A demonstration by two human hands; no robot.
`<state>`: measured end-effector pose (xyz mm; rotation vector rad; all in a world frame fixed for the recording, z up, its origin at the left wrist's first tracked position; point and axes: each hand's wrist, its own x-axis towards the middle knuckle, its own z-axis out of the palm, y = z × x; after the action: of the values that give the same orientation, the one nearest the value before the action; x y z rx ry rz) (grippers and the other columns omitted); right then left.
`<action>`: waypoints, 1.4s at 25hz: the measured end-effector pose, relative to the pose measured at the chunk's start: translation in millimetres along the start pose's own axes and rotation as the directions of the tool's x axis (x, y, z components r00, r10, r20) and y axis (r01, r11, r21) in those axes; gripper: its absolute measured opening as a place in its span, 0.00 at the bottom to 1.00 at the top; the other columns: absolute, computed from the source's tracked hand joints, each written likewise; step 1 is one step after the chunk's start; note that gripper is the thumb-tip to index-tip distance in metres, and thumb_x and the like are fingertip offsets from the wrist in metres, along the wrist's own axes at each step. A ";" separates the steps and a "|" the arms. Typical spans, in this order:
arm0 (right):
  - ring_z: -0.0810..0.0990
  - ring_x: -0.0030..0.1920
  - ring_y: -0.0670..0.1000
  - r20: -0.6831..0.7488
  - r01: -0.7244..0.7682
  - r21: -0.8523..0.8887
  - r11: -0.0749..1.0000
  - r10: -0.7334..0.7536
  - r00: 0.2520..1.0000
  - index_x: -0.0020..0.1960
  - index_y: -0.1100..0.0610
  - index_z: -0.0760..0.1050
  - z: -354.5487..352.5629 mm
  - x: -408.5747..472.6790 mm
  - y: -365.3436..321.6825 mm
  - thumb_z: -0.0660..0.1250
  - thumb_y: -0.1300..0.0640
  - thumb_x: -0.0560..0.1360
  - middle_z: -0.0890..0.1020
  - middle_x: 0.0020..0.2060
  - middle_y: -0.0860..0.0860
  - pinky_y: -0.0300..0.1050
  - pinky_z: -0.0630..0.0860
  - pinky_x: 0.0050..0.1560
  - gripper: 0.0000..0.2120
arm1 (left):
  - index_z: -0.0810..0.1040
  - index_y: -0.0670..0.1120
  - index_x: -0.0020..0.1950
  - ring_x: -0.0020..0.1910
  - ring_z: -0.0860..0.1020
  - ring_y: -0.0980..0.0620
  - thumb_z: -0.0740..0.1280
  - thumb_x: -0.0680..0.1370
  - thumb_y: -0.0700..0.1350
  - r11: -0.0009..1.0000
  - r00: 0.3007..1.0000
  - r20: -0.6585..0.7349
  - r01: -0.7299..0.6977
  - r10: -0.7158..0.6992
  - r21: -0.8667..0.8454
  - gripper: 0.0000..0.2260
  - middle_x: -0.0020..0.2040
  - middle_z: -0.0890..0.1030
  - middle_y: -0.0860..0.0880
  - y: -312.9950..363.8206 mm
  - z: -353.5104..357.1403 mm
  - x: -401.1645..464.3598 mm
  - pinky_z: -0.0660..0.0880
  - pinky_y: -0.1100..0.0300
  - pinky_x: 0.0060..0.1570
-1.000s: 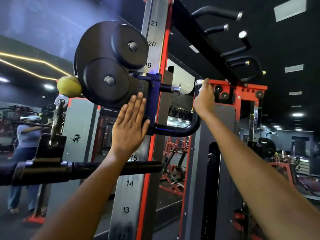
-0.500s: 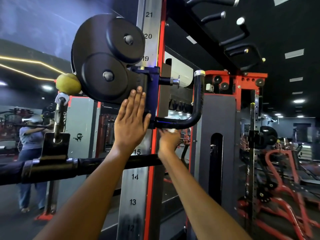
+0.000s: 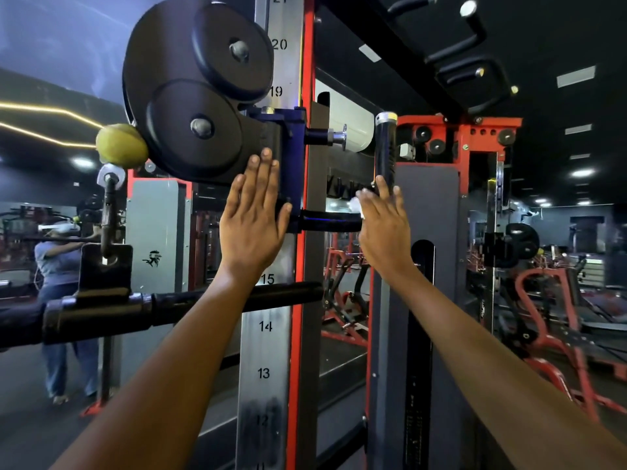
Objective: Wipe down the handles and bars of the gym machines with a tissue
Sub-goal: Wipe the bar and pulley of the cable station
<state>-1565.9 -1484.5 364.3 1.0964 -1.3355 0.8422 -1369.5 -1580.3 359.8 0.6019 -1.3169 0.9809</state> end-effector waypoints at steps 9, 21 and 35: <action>0.82 0.45 0.60 -0.023 -0.204 0.282 0.938 0.219 0.976 0.50 0.66 0.78 22.0 11.3 -109.8 0.61 0.66 0.73 0.83 0.43 0.60 0.54 0.76 0.54 0.09 | 0.54 0.39 0.78 0.76 0.52 0.48 0.52 0.83 0.53 1.000 1.000 0.001 0.002 -0.002 0.014 0.27 0.77 0.58 0.41 0.7 1.3 -1.5 0.40 0.57 0.75; 0.61 0.73 0.56 0.508 0.115 0.346 0.931 -0.289 0.812 0.73 0.62 0.61 -41.5 -80.4 -37.4 0.53 0.72 0.74 0.63 0.73 0.57 0.46 0.55 0.73 0.27 | 0.40 0.42 0.78 0.78 0.42 0.49 0.42 0.84 0.56 0.997 0.929 0.364 0.042 -0.064 0.068 0.28 0.79 0.43 0.44 8.9 -38.2 3.8 0.36 0.56 0.75; 0.82 0.45 0.61 0.575 -0.793 0.333 0.510 0.557 0.599 0.52 0.67 0.78 -247.8 -173.1 75.0 0.55 0.72 0.75 0.81 0.48 0.63 0.54 0.80 0.45 0.14 | 0.67 0.39 0.72 0.72 0.64 0.43 0.54 0.82 0.49 0.800 0.592 0.795 0.538 -0.135 -0.265 0.21 0.71 0.70 0.41 210.8 -207.4 -50.2 0.53 0.48 0.74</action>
<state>-1574.4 -1206.5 224.1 1.2125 -2.0193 1.7992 -1441.7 -1316.0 237.8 0.8742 -1.9922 -0.0190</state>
